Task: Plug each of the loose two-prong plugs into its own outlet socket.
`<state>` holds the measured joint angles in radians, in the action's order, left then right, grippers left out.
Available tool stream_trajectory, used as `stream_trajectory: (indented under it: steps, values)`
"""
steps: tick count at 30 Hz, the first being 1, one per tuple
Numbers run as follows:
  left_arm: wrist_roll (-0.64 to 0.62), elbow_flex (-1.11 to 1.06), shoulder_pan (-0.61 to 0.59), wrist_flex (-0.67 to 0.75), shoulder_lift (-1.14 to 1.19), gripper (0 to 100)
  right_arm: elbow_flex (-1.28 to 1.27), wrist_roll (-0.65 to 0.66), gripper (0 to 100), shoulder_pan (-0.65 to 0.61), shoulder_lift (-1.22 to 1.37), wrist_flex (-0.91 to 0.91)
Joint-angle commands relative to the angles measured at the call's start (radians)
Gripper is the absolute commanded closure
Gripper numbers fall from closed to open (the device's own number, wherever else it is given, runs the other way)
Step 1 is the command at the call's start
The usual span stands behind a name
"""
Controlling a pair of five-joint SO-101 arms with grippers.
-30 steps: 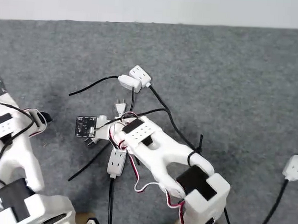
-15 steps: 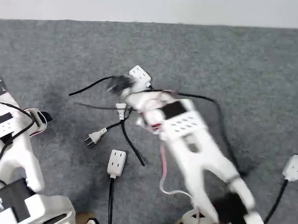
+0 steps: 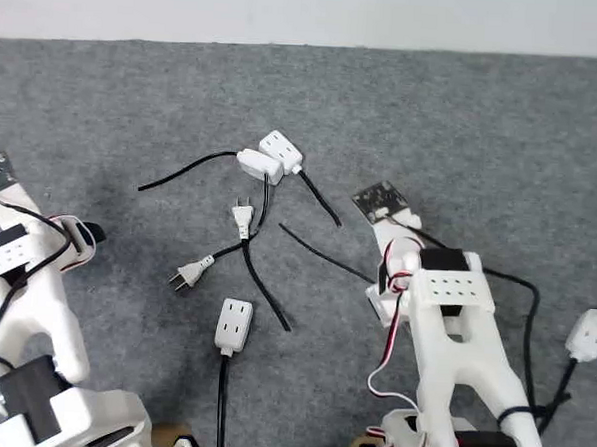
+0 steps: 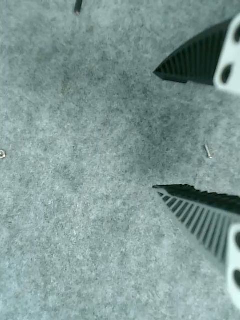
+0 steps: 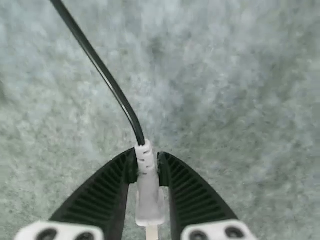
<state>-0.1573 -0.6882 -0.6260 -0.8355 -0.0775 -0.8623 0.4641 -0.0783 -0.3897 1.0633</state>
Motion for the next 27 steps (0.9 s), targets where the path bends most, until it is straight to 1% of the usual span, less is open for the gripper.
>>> stream_trajectory:
  steps: [1, 6, 8, 10, 14, 17, 20, 21, 23, 25, 27]
  values:
    - [-0.012, 0.035, 0.008, -0.012, -0.003, 69, -0.002, -0.011, 96.8, 0.033, -0.044, -0.024]
    - [-0.011, 0.035, 0.012, -0.025, -0.003, 69, 0.005, -0.011, 82.0, 0.031, -0.010, -0.028]
    - [-0.011, 0.035, 0.012, -0.025, -0.003, 69, 0.032, -0.011, 80.8, 0.031, -0.001, -0.022]
    - [-0.011, 0.035, 0.012, -0.025, -0.003, 69, 0.075, -0.011, 82.7, 0.038, 0.002, 0.005]
    - [-0.009, 0.035, 0.012, -0.025, -0.003, 69, 0.172, -0.011, 89.6, 0.031, 0.004, 0.108]
    - [-0.008, 0.035, 0.012, -0.025, -0.003, 69, 0.204, -0.011, 98.9, 0.024, 0.002, 0.171]
    - [-0.006, 0.035, 0.014, -0.025, -0.003, 69, 0.199, 0.003, 98.4, 0.008, 0.013, 0.185]
    - [-0.006, 0.035, 0.014, -0.025, -0.003, 69, 0.193, 0.032, 99.1, 0.005, 0.013, 0.180]
    - [-0.006, 0.035, 0.014, -0.025, -0.003, 69, 0.180, 0.170, 97.8, 0.002, 0.013, 0.182]
    - [-0.006, 0.035, 0.014, -0.026, -0.003, 69, 0.176, 0.342, 94.0, 0.007, 0.013, 0.193]
    - [-0.006, 0.035, 0.014, -0.026, -0.003, 69, 0.170, 0.466, 88.1, 0.027, 0.015, 0.197]
